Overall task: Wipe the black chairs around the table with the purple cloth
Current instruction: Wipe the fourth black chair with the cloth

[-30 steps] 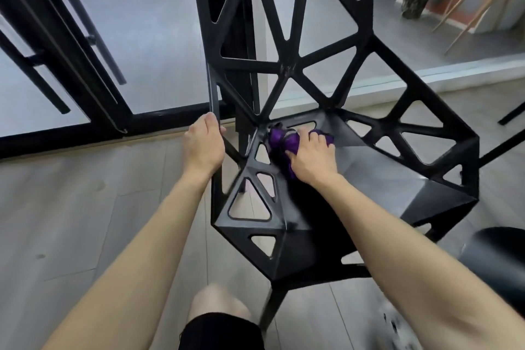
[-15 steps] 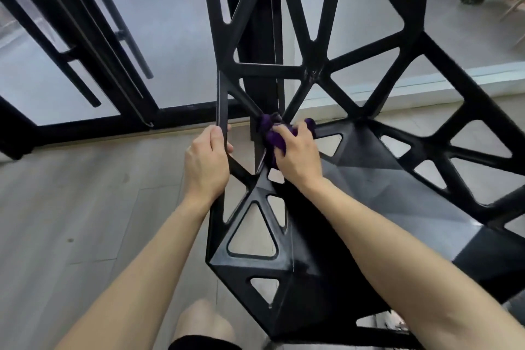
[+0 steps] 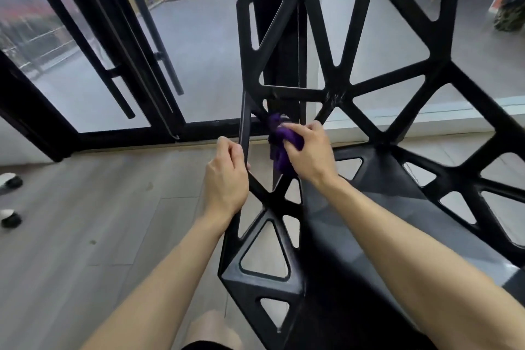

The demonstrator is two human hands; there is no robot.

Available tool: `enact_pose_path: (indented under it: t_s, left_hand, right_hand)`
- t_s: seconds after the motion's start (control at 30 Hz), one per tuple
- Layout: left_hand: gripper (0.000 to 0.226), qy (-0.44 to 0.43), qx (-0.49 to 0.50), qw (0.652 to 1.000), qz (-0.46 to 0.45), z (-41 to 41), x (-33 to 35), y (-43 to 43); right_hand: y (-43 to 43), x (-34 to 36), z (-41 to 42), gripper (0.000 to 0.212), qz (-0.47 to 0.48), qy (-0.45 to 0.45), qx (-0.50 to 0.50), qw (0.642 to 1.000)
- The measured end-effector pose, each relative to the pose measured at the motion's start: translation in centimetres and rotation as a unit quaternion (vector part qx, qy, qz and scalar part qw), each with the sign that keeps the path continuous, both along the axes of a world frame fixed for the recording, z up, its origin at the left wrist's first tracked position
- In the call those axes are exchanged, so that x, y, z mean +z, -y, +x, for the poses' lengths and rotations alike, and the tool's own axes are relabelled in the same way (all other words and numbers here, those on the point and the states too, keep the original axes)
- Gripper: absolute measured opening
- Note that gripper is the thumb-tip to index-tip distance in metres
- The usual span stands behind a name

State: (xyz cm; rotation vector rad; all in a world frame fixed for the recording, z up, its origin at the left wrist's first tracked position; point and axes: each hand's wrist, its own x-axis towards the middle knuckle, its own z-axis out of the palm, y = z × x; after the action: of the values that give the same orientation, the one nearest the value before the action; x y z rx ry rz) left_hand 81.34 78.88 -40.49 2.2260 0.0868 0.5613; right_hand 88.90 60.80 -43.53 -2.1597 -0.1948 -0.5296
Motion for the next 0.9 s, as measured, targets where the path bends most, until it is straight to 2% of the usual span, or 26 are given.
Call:
enact_pose_path:
  t_s: [0.07, 0.1, 0.17, 0.23, 0.33, 0.43, 0.5, 0.57, 0.63, 0.7, 0.8, 0.9]
  left_hand:
    - [0.022, 0.007, -0.001, 1.0, 0.005, 0.2, -0.3, -0.1]
    - [0.022, 0.012, 0.0, 1.0, 0.009, 0.2, -0.4, -0.2]
    - [0.021, 0.017, 0.002, 1.0, 0.018, 0.2, -0.4, -0.4]
    - [0.022, 0.012, -0.006, 1.0, 0.016, 0.1, -0.3, -0.5]
    - [0.022, 0.012, -0.003, 1.0, 0.024, -0.2, -0.1, -0.2]
    - [0.022, 0.017, -0.004, 1.0, 0.017, 0.0, -0.4, -0.4]
    - [0.022, 0.02, -0.004, 1.0, 0.019, -0.1, -0.3, -0.5]
    - [0.022, 0.019, -0.009, 1.0, 0.019, -0.3, -0.1, -0.3]
    - [0.023, 0.02, -0.004, 1.0, 0.018, -0.4, 0.1, -0.2]
    - [0.024, 0.017, -0.004, 1.0, 0.018, -0.2, 0.0, -0.1]
    - [0.021, 0.014, 0.0, 1.0, 0.006, -0.2, 0.1, -0.1]
    - [0.02, -0.001, -0.025, 1.0, -0.005, -1.1, 0.2, -0.5]
  right_hand:
    - [-0.7, 2.7, 0.8, 0.038, 0.069, 0.054, -0.042, 0.995]
    - [-1.8, 4.1, 1.3, 0.039, 0.072, 0.081, -0.032, 0.994]
    - [-4.4, 5.1, 1.6, 0.042, 0.008, 0.108, 0.033, 0.994]
    - [-4.5, 3.6, 1.0, 0.043, -0.037, 0.071, 0.071, 0.994]
    - [-1.4, 3.3, 1.1, 0.039, -0.059, 0.006, 0.037, 0.998]
    - [-2.4, 6.1, 2.2, 0.037, 0.013, 0.048, 0.014, 0.999]
    - [-4.3, 6.0, 1.8, 0.04, -0.037, 0.068, 0.053, 0.996]
    - [-4.0, 3.9, 1.0, 0.04, -0.057, 0.033, 0.055, 0.996]
    - [-2.0, 3.8, 1.0, 0.036, -0.031, -0.019, 0.018, 0.999]
    - [-1.5, 6.0, 2.0, 0.034, 0.03, -0.014, -0.019, 0.999]
    - [-4.7, 9.1, 2.1, 0.037, 0.086, 0.005, 0.052, 0.995]
    - [-5.9, 6.4, -1.6, 0.04, 0.076, -0.013, 0.116, 0.99]
